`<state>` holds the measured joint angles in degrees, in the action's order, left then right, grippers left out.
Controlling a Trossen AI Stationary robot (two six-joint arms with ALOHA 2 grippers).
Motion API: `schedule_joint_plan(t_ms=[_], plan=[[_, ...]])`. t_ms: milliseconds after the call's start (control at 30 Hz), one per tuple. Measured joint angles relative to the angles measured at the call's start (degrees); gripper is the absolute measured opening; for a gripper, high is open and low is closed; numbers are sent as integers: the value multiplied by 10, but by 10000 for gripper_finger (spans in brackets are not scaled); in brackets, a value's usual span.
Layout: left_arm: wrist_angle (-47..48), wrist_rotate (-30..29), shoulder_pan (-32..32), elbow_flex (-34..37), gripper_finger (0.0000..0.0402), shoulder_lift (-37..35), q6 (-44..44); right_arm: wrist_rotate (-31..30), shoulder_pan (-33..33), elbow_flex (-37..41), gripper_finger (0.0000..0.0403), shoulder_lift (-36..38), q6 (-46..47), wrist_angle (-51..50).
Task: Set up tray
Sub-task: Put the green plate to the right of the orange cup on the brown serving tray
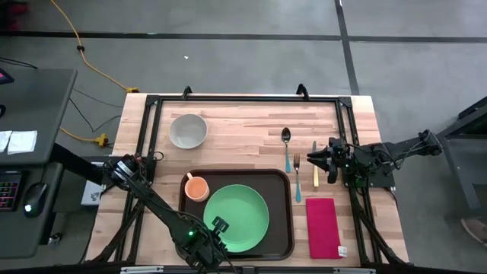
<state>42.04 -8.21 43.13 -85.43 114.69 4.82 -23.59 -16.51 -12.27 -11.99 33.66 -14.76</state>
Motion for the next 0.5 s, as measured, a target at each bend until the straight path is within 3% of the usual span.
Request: schedule_joint_plan(t_ms=[500], plan=[[-1, 0, 0, 0, 99, 0, 0, 0, 0, 0, 83, 0, 0, 0]])
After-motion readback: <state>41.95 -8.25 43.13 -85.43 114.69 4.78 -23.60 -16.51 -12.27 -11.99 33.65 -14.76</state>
